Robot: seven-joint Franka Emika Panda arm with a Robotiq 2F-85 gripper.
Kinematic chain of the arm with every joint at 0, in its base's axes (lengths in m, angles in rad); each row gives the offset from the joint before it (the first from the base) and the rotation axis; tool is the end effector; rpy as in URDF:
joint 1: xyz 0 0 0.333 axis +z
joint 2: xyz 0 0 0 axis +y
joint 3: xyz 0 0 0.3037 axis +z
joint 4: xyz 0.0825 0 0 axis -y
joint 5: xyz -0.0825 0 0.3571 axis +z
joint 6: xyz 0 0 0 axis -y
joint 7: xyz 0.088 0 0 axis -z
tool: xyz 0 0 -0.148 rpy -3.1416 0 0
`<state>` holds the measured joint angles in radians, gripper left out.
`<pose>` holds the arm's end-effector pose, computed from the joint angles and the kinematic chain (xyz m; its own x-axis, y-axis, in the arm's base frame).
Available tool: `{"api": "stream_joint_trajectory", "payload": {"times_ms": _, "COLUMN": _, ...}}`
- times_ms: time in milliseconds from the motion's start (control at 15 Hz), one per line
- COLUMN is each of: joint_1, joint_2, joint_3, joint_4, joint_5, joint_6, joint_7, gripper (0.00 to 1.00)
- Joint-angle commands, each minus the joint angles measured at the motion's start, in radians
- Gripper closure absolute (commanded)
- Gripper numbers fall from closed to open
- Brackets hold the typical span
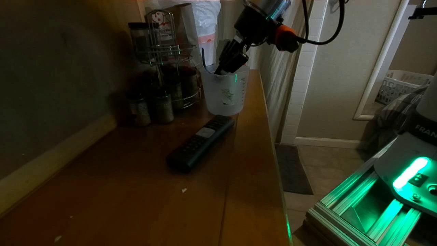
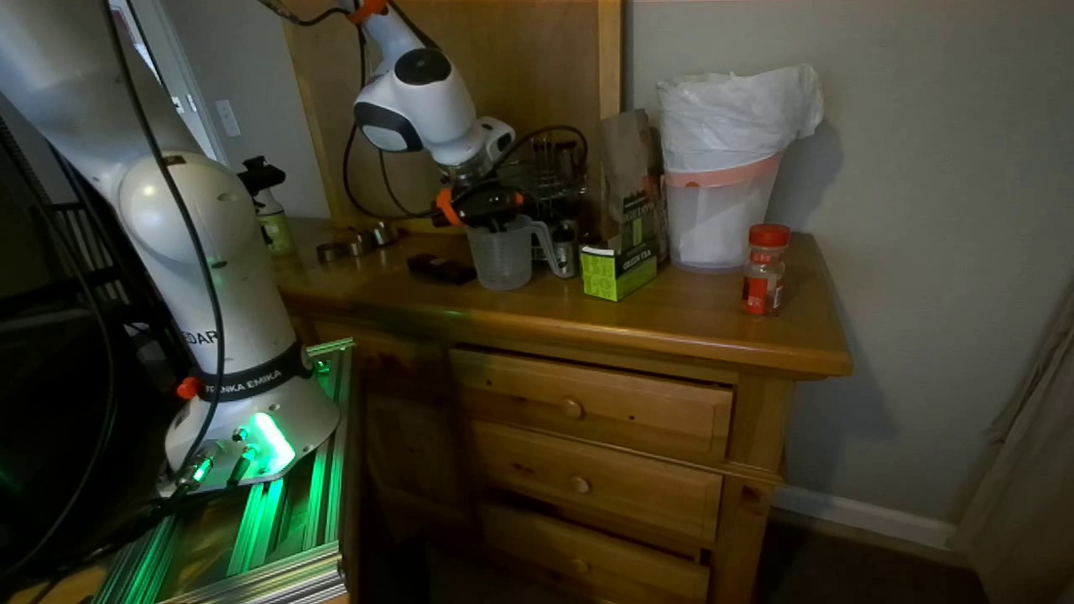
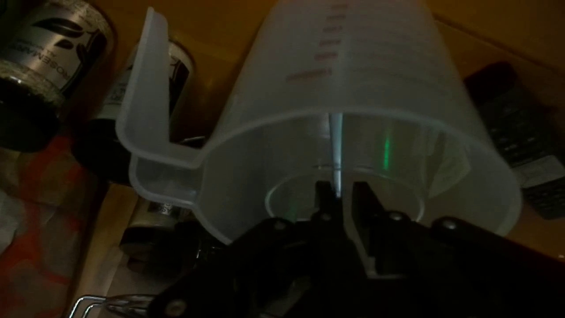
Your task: Put the fork in the jar
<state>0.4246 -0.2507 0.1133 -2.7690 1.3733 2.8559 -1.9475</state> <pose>0.3527 0.1582 0.2759 0.2601 0.7866 0.5600 0.9134 -0.3886 0.1215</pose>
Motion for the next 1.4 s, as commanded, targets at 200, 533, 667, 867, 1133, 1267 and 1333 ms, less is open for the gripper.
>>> {"api": "stream_joint_trajectory", "payload": {"times_ms": 200, "joint_1": -0.016, "joint_2": -0.042, "joint_3": -0.004, "joint_4": 0.003, "joint_5": 0.089, "joint_6": 0.001, "joint_7": -0.088, "gripper": 0.3}}
{"api": "stream_joint_trajectory", "payload": {"times_ms": 533, "joint_1": -0.015, "joint_2": -0.151, "joint_3": -0.028, "joint_4": 0.016, "joint_5": 0.231, "joint_6": -0.02, "joint_7": -0.183, "gripper": 0.14}}
{"api": "stream_joint_trajectory", "payload": {"times_ms": 667, "joint_1": -0.011, "joint_2": -0.175, "joint_3": -0.034, "joint_4": 0.019, "joint_5": 0.258, "joint_6": -0.016, "joint_7": -0.202, "gripper": 0.14}}
{"api": "stream_joint_trajectory", "payload": {"times_ms": 867, "joint_1": -0.001, "joint_2": -0.194, "joint_3": -0.032, "joint_4": 0.019, "joint_5": 0.269, "joint_6": -0.017, "joint_7": -0.199, "gripper": 0.59}}
{"api": "stream_joint_trajectory", "payload": {"times_ms": 1133, "joint_1": 0.021, "joint_2": -0.166, "joint_3": -0.011, "joint_4": 0.02, "joint_5": 0.235, "joint_6": -0.019, "joint_7": -0.167, "gripper": 0.45}}
{"api": "stream_joint_trajectory", "payload": {"times_ms": 1267, "joint_1": 0.032, "joint_2": -0.153, "joint_3": 0.001, "joint_4": 0.02, "joint_5": 0.227, "joint_6": -0.006, "joint_7": -0.157, "gripper": 0.41}}
{"api": "stream_joint_trajectory", "payload": {"times_ms": 1333, "joint_1": 0.037, "joint_2": -0.152, "joint_3": 0.005, "joint_4": 0.02, "joint_5": 0.23, "joint_6": -0.006, "joint_7": -0.158, "gripper": 0.39}}
